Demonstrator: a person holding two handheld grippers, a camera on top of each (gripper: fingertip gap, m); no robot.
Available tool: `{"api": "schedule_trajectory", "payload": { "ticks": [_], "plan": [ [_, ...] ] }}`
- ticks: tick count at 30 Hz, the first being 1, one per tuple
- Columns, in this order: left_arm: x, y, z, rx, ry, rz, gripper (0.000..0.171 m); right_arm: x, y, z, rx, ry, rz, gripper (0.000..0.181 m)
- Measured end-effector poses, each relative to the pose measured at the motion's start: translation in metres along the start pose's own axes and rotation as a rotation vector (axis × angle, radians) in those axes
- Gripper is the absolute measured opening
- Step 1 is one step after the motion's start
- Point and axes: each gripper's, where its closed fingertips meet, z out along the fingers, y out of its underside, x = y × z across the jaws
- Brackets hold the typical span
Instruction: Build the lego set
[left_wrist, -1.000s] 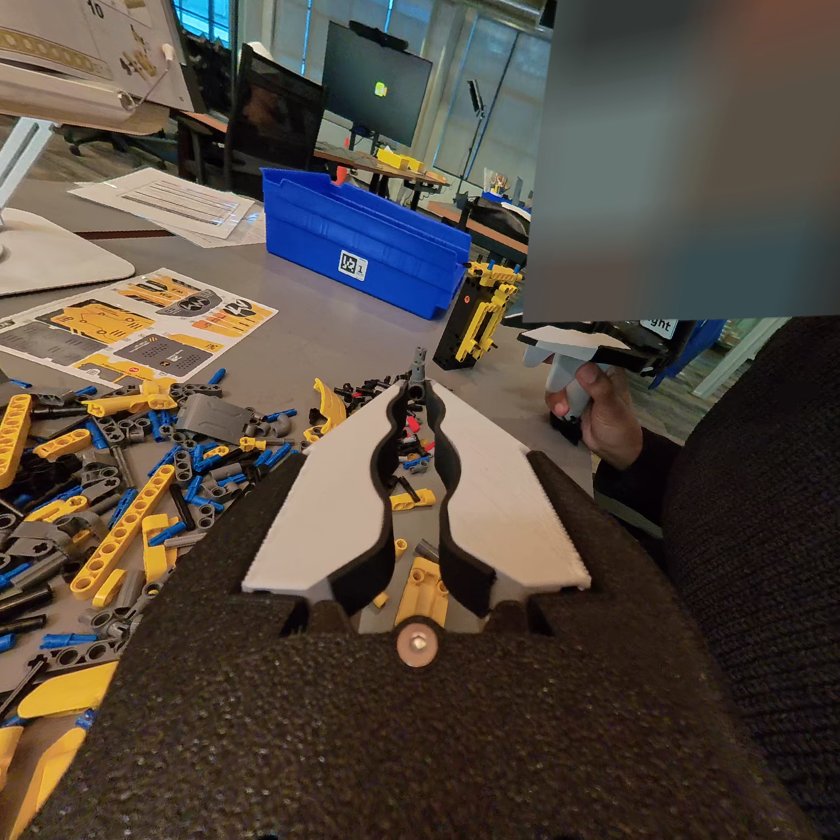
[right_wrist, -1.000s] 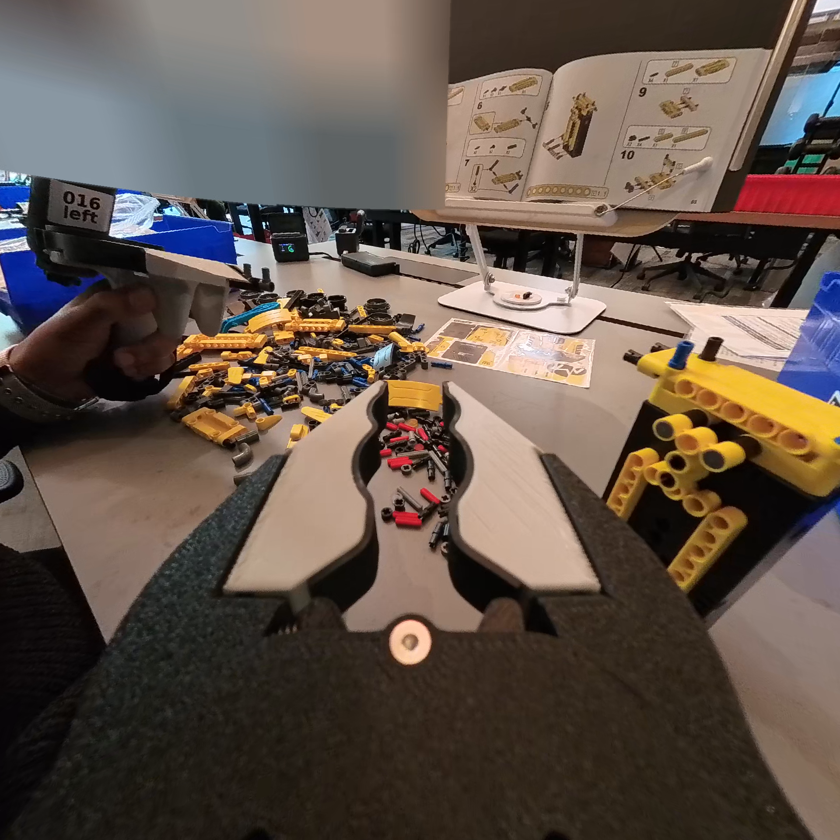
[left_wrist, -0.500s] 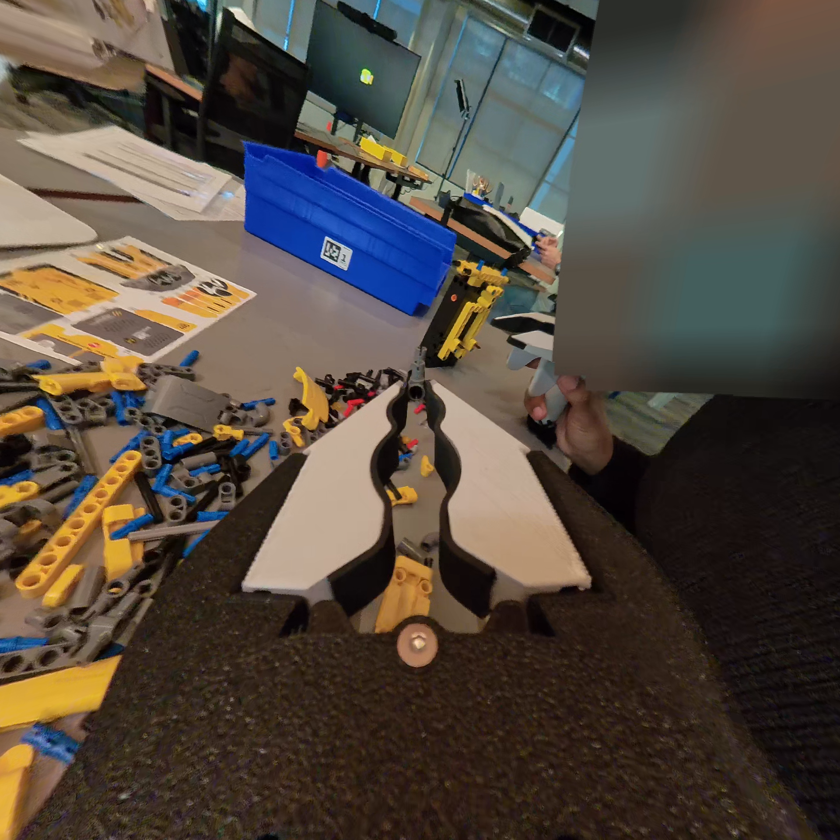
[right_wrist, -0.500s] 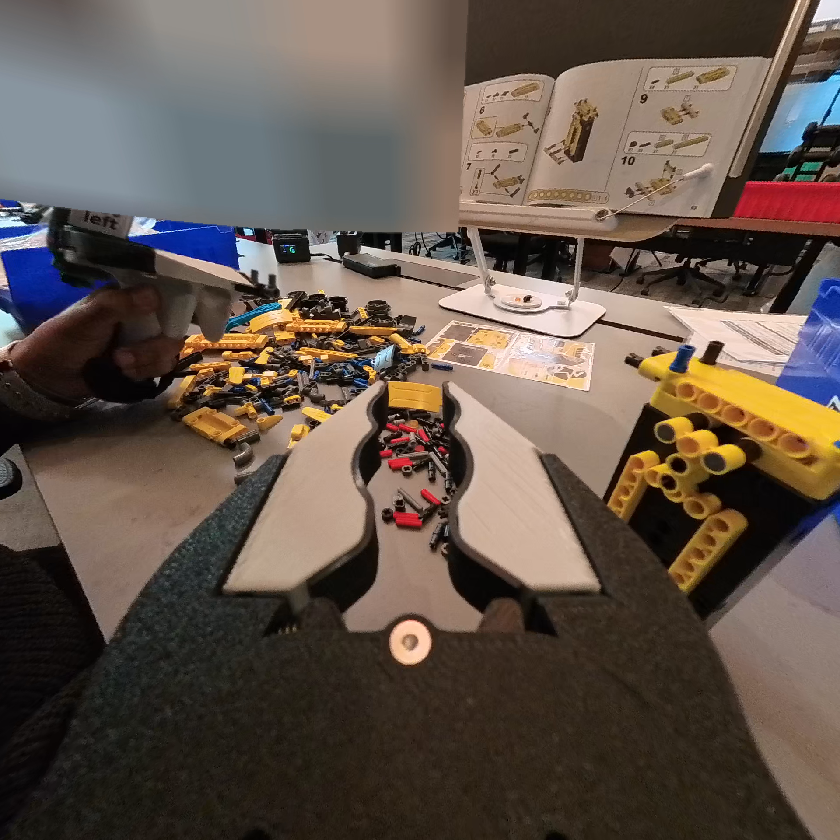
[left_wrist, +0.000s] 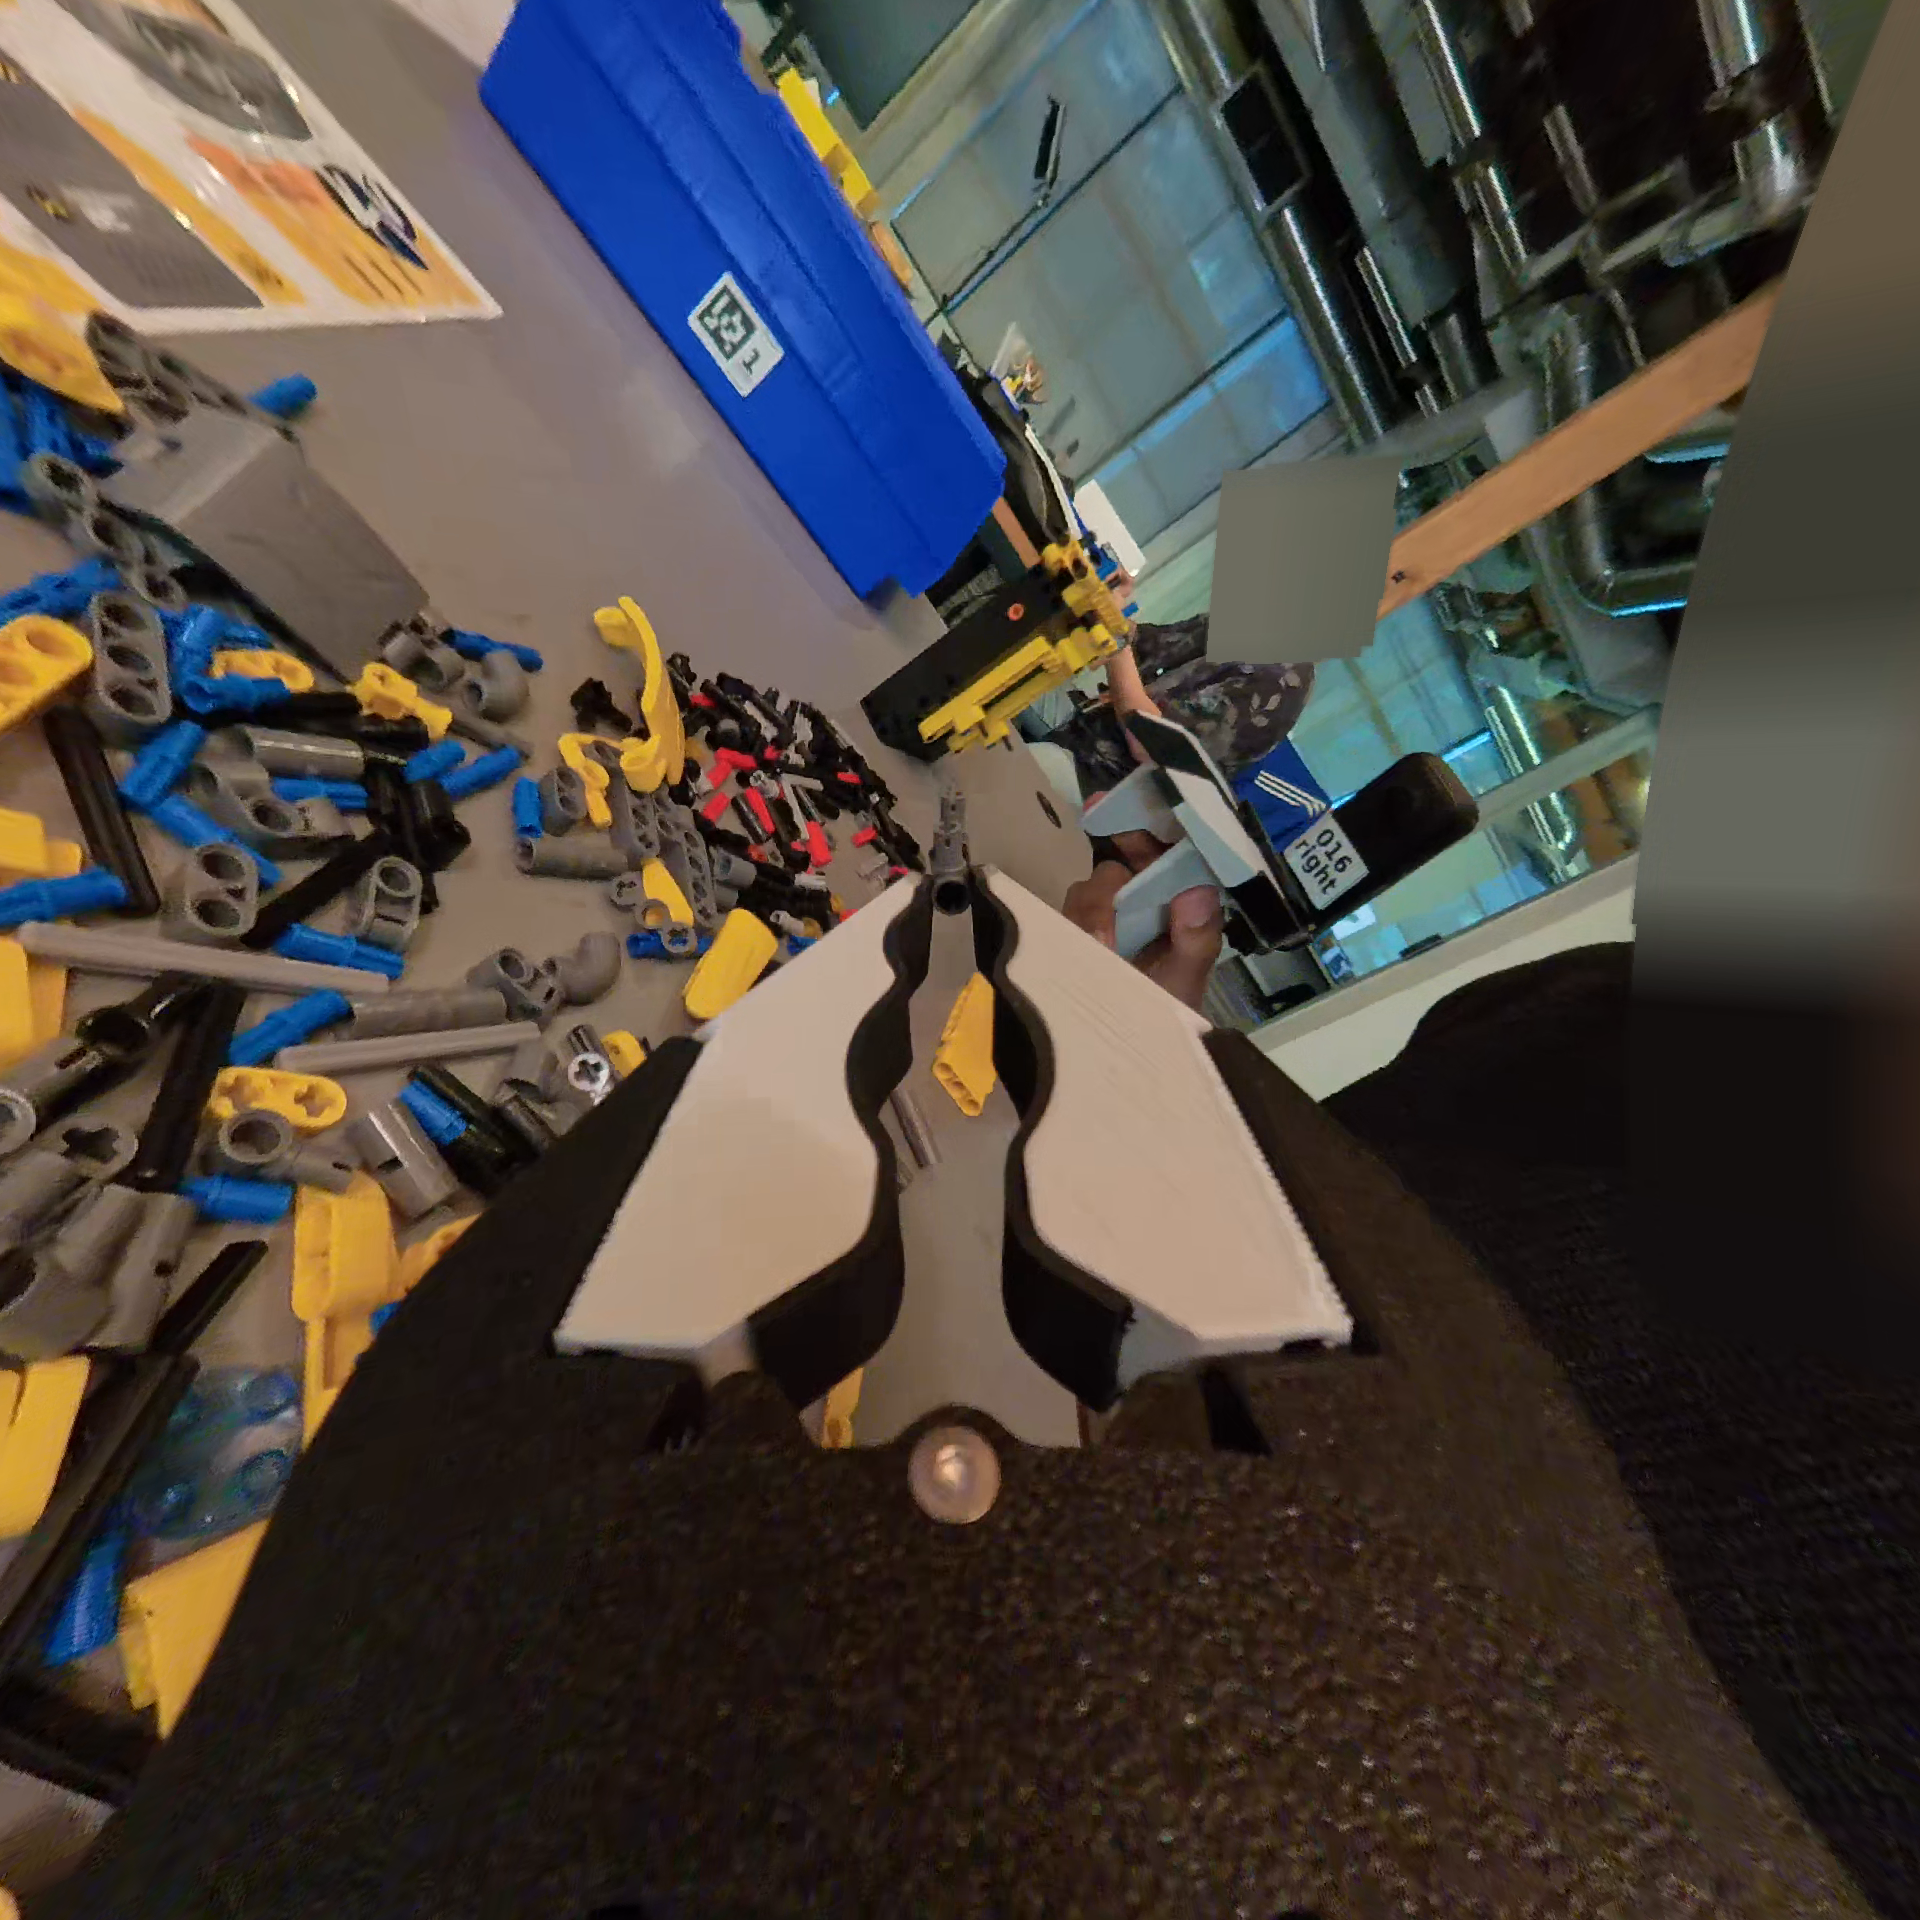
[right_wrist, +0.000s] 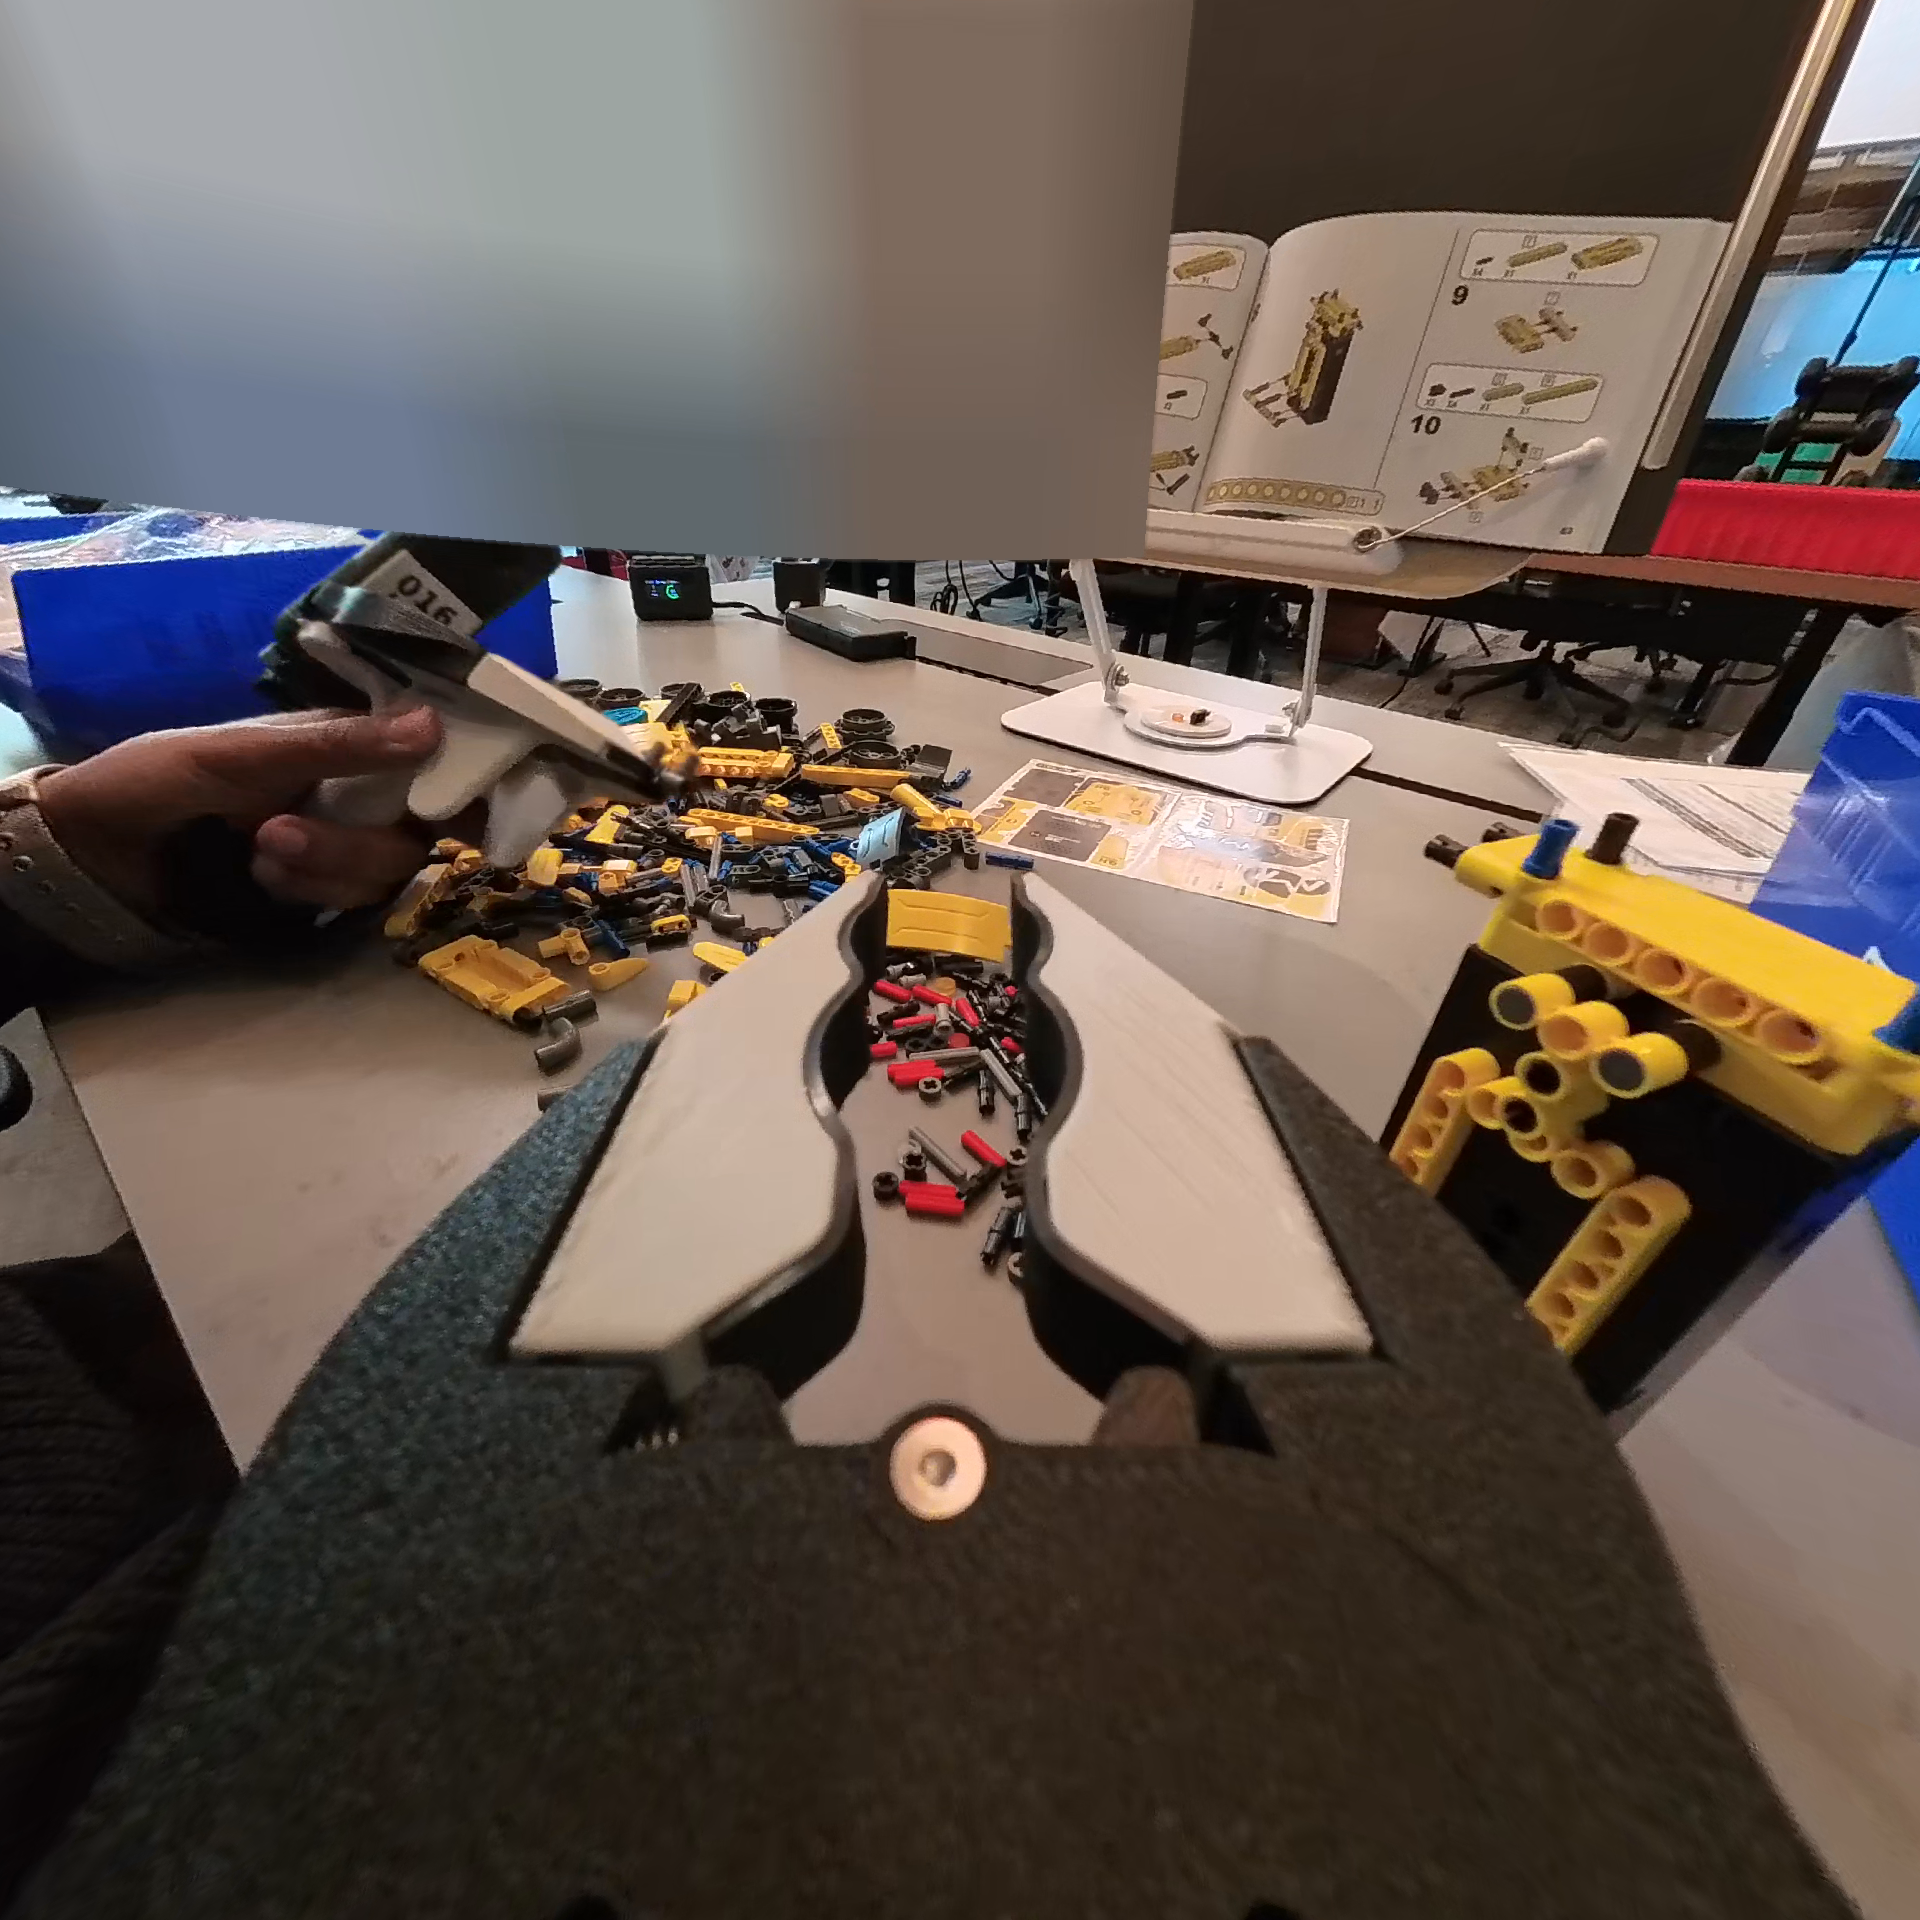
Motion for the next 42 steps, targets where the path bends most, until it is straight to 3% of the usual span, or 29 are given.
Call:
{"api": "schedule_trajectory", "payload": {
  "ticks": [12,25,28,32,37,42],
  "plan": [
    [0.000,0.003,0.001,-0.016,0.058,-0.088,0.007,-0.001,0.001,0.000,-0.004,0.002,-0.008,0.023],
    [0.009,0.003,0.001,-0.024,0.073,-0.007,0.007,-0.002,-0.001,-0.001,0.006,0.002,-0.021,0.023],
    [0.023,0.004,0.003,-0.032,0.096,0.103,0.007,-0.006,-0.009,-0.007,0.064,0.017,-0.071,0.018],
    [0.032,0.015,0.010,-0.085,0.003,0.412,0.006,-0.019,-0.023,-0.009,0.146,0.000,-0.165,0.016],
    [0.037,0.028,0.018,-0.130,-0.122,0.760,0.006,-0.060,-0.026,0.015,0.140,-0.196,-0.125,0.015],
    [0.048,0.032,0.020,-0.105,-0.154,0.970,0.006,-0.080,-0.022,0.031,0.125,-0.303,-0.155,0.016]
  ]
}}
